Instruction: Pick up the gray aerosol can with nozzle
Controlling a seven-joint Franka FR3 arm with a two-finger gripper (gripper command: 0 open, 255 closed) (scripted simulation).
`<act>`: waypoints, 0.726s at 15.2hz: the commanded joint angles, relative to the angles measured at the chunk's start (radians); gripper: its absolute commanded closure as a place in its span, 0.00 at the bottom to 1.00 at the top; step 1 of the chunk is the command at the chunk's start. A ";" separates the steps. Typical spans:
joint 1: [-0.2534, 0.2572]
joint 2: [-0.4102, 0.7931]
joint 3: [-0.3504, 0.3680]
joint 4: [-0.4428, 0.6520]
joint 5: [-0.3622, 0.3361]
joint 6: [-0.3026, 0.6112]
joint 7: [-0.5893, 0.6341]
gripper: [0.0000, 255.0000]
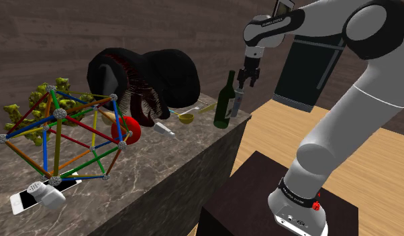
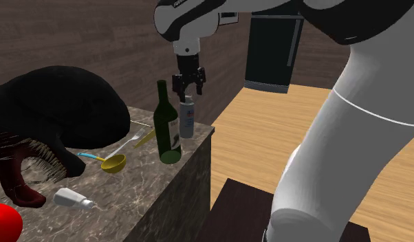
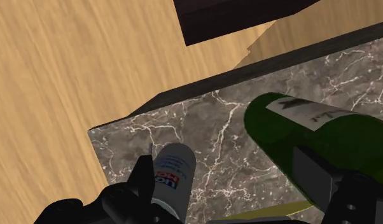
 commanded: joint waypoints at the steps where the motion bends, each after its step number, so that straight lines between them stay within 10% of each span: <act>1: -0.012 0.069 -0.031 0.057 0.031 0.007 -0.044 0.00; 11: -0.052 0.252 -0.079 0.153 0.129 0.072 -0.143 0.00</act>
